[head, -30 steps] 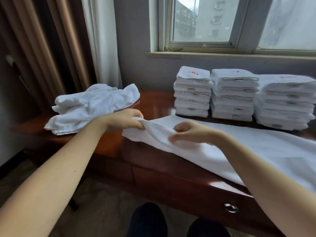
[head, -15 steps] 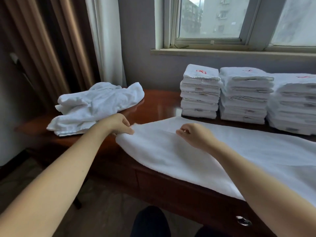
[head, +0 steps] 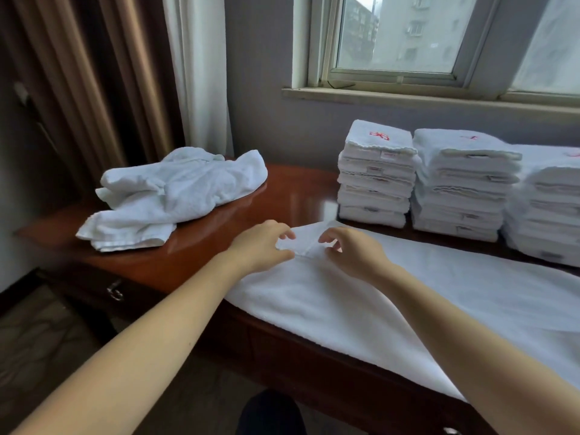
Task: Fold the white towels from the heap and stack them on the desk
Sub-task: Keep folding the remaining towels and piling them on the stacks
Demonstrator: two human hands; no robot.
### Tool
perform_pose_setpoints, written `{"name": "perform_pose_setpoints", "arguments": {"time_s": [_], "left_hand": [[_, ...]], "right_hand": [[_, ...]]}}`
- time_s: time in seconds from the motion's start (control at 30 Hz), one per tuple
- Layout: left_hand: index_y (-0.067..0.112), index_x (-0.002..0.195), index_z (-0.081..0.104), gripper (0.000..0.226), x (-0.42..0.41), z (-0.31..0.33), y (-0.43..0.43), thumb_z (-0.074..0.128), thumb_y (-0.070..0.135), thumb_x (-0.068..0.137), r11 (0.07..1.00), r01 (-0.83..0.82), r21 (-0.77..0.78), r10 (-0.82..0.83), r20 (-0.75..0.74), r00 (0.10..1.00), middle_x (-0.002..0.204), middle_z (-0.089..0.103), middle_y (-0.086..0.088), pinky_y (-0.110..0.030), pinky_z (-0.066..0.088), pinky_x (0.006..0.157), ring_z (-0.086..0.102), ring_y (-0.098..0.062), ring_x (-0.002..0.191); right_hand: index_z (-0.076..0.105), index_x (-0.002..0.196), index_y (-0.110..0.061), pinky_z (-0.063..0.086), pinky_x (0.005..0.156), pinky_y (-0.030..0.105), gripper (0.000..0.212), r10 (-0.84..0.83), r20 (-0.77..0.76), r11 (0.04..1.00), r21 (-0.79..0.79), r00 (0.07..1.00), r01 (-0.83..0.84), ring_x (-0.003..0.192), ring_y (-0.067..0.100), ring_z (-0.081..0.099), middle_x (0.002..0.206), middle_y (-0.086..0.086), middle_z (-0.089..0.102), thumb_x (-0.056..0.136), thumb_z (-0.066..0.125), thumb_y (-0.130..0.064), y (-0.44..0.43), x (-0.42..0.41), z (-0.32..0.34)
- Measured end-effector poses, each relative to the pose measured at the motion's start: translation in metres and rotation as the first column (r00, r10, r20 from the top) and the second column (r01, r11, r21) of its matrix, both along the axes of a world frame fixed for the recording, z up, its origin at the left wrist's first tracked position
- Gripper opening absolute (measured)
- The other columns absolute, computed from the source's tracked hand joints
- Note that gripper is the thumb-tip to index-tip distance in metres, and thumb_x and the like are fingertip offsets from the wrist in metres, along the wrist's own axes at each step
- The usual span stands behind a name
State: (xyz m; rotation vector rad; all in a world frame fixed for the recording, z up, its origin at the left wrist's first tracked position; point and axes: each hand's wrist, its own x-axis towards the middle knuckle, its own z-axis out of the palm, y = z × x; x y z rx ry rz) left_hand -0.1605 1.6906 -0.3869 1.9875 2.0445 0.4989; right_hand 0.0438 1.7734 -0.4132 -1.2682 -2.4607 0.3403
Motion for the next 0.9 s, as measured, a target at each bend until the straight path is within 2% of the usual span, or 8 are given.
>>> {"name": "perform_pose_setpoints", "arguments": {"time_s": [0.07, 0.13, 0.23, 0.4, 0.53, 0.67, 0.77, 0.9], "left_hand": [[0.03, 0.143, 0.043, 0.055, 0.004, -0.019, 0.004, 0.056, 0.05, 0.093, 1.0, 0.03, 0.003, -0.03, -0.056, 0.998, 0.147, 0.04, 0.006, -0.039, 0.036, 0.109, 0.046, -0.016, 0.13], [0.024, 0.154, 0.021, 0.071, 0.003, -0.039, 0.004, 0.044, 0.057, 0.096, 1.0, 0.02, -0.002, -0.02, -0.123, 0.992, 0.161, 0.02, 0.003, -0.039, 0.016, 0.121, 0.016, -0.017, 0.149], [0.025, 0.157, 0.006, 0.08, -0.003, -0.059, 0.0, 0.037, 0.064, 0.095, 0.996, -0.043, 0.076, 0.049, -0.087, 0.995, 0.165, 0.003, 0.006, -0.033, -0.001, 0.12, -0.005, -0.01, 0.151], [0.027, 0.155, 0.018, 0.076, -0.003, -0.064, 0.002, 0.045, 0.062, 0.093, 0.984, -0.088, 0.153, 0.091, -0.008, 0.996, 0.163, 0.012, 0.008, -0.031, 0.008, 0.119, 0.0, -0.008, 0.15], [0.022, 0.143, 0.039, 0.056, -0.005, -0.061, -0.002, 0.057, 0.039, 0.092, 0.914, -0.24, 0.328, 0.227, 0.077, 0.971, 0.149, 0.037, 0.003, -0.031, 0.03, 0.107, 0.031, -0.017, 0.14], [0.022, 0.135, 0.045, 0.045, -0.018, -0.061, -0.008, 0.051, 0.041, 0.094, 0.869, -0.407, 0.28, 0.425, -0.004, 0.905, 0.134, 0.048, 0.0, -0.033, 0.034, 0.101, 0.044, -0.022, 0.122], [0.023, 0.123, 0.052, 0.035, -0.031, -0.063, -0.012, 0.048, 0.044, 0.096, 0.87, -0.431, 0.242, 0.444, -0.001, 0.896, 0.125, 0.052, 0.001, -0.033, 0.036, 0.098, 0.047, -0.021, 0.116], [0.022, 0.117, 0.054, 0.031, -0.036, -0.062, -0.015, 0.047, 0.045, 0.098, 0.88, -0.406, 0.247, 0.419, 0.002, 0.908, 0.121, 0.055, 0.003, -0.033, 0.036, 0.096, 0.051, -0.019, 0.114]], "right_hand": [[0.062, 0.118, -0.035, 0.047, 0.075, 0.028, 0.036, 0.004, 0.013, 1.0, 0.007, 1.0, -0.004, 0.105, 0.01, 0.06, 0.126, -0.015, 0.059, 0.09, 0.05, -0.016, 0.005, -0.006, 0.001], [0.061, 0.122, -0.036, 0.051, 0.082, 0.033, 0.042, 0.029, 0.031, 0.999, 0.017, 0.999, -0.03, 0.11, 0.011, 0.059, 0.131, -0.013, 0.057, 0.09, 0.047, -0.012, 0.011, -0.012, 0.001], [0.061, 0.127, -0.032, 0.052, 0.089, 0.035, 0.044, 0.105, 0.095, 0.994, -0.004, 0.99, -0.105, 0.114, 0.013, 0.059, 0.134, -0.009, 0.058, 0.09, 0.048, -0.011, 0.019, -0.023, -0.001], [0.057, 0.133, -0.032, 0.04, 0.104, 0.034, 0.051, 0.067, 0.014, 0.993, -0.095, 0.998, -0.066, 0.127, 0.016, 0.052, 0.149, -0.009, 0.046, 0.089, 0.047, -0.008, 0.018, -0.041, -0.013], [0.052, 0.137, -0.031, 0.032, 0.111, 0.036, 0.052, -0.013, -0.036, 0.989, -0.149, 0.999, 0.007, 0.131, 0.015, 0.048, 0.153, -0.011, 0.04, 0.089, 0.045, -0.011, 0.014, -0.051, -0.017], [0.056, 0.132, -0.024, 0.027, 0.113, 0.035, 0.041, 0.006, -0.09, 0.996, -0.092, 0.996, -0.014, 0.135, 0.014, 0.044, 0.151, -0.006, 0.044, 0.093, 0.049, -0.015, 0.008, -0.05, -0.023], [0.05, 0.136, -0.023, 0.005, 0.12, 0.044, 0.039, 0.05, -0.029, 0.989, -0.135, 0.998, -0.054, 0.147, 0.005, 0.02, 0.159, -0.007, 0.03, 0.098, 0.048, -0.029, 0.009, -0.052, -0.026], [0.034, 0.149, -0.025, -0.002, 0.121, 0.045, 0.052, 0.077, 0.125, 0.988, -0.146, 0.989, -0.058, 0.149, 0.006, 0.011, 0.164, -0.006, 0.011, 0.101, 0.036, -0.044, 0.013, -0.054, -0.028]]}}
